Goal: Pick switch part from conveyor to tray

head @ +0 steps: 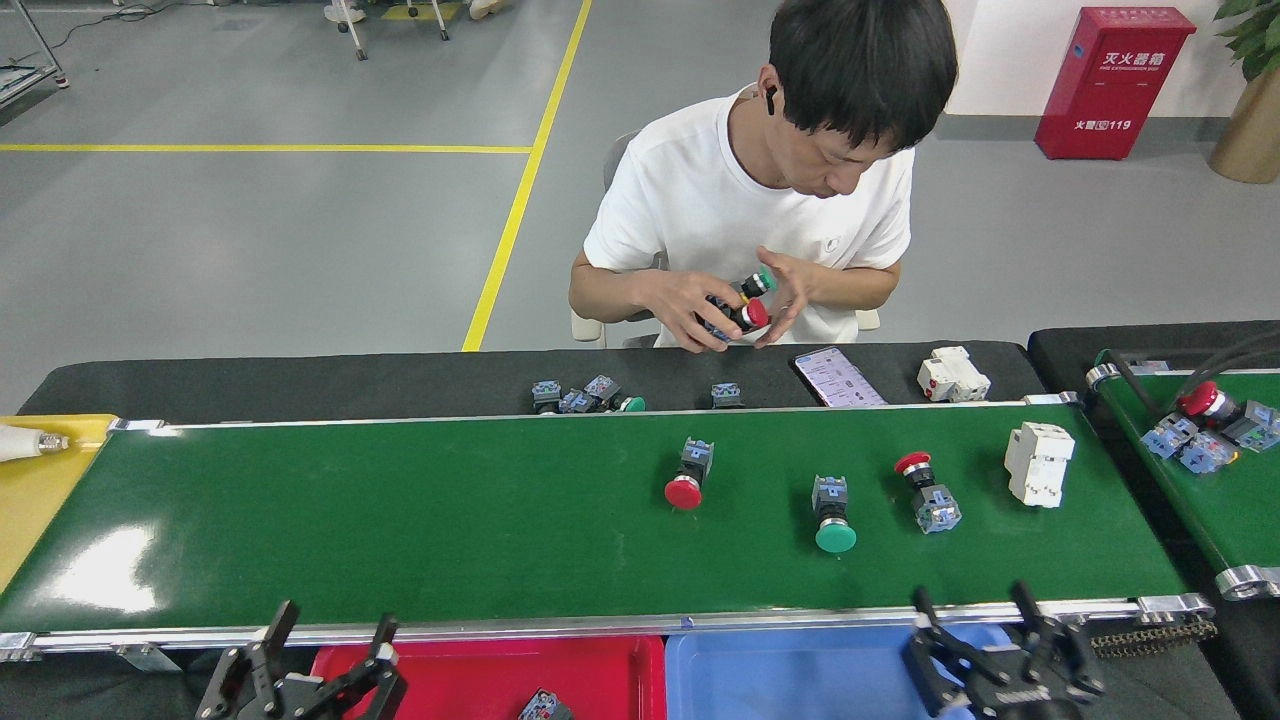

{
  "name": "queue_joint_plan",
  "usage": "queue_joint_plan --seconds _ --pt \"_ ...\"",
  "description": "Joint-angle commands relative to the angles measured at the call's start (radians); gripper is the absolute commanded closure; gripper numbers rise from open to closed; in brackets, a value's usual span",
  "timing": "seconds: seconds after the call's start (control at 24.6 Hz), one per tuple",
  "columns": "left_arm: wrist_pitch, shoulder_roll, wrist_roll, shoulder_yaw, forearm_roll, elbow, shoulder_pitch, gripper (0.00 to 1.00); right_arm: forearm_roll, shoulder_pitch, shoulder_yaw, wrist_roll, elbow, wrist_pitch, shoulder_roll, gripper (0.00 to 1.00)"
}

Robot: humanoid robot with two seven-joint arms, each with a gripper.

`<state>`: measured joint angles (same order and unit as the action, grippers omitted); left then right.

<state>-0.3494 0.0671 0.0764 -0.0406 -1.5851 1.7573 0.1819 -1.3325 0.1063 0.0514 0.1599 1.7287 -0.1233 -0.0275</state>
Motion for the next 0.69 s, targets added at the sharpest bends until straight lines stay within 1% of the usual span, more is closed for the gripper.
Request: queue_joint_plan --seconds 0.0,0.08,0.16,0.24,0.33,0.37,0.41,0.49,0.53,0.57,0.61,0.65 --pt "-0.017 0.005 -0.024 0.064 -0.044 0.001 -0.047 0.0 -0.014 -0.048 0.073 0.049 -0.023 0.087 -0.018 0.02" --pt "-0.029 0.003 -0.084 0.162 -0.069 -0.03 -0.111 0.0 -0.037 -0.114 0.165 0.05 -0.1 0.186 -0.015 0.02" --pt "-0.026 -0.009 -0.13 0.228 -0.092 -0.081 -0.188 0.0 -0.054 -0.187 0.235 0.05 -0.196 0.275 -0.017 0.03" --pt "-0.023 -0.038 -0.147 0.263 -0.111 -0.153 -0.254 0.0 -0.053 -0.264 0.26 0.049 -0.287 0.34 -0.022 0.03" --pt "-0.023 -0.079 -0.156 0.278 -0.148 -0.237 -0.318 0.0 -0.047 -0.327 0.272 0.049 -0.363 0.364 -0.037 0.06" --pt "-0.023 -0.104 -0.156 0.278 -0.173 -0.286 -0.349 0.0 -0.047 -0.353 0.278 0.049 -0.403 0.361 -0.048 0.12" --pt "-0.023 -0.124 -0.156 0.278 -0.191 -0.341 -0.38 0.0 -0.047 -0.373 0.289 0.046 -0.439 0.355 -0.052 0.28" --pt "-0.017 -0.147 -0.155 0.274 -0.204 -0.435 -0.44 0.0 -0.039 -0.398 0.305 0.041 -0.46 0.338 -0.045 0.55" --pt "-0.006 -0.15 -0.155 0.274 -0.204 -0.486 -0.475 0.0 -0.037 -0.399 0.305 0.041 -0.463 0.323 -0.045 0.68" --pt "0.007 -0.153 -0.152 0.274 -0.202 -0.535 -0.51 0.0 -0.037 -0.399 0.305 0.041 -0.463 0.301 -0.045 0.78" --pt "0.017 -0.153 -0.15 0.274 -0.202 -0.573 -0.539 0.0 -0.037 -0.401 0.305 0.041 -0.462 0.286 -0.045 0.83" --pt "0.023 -0.155 -0.149 0.272 -0.199 -0.607 -0.567 0.0 -0.036 -0.399 0.305 0.04 -0.459 0.275 -0.045 0.85"
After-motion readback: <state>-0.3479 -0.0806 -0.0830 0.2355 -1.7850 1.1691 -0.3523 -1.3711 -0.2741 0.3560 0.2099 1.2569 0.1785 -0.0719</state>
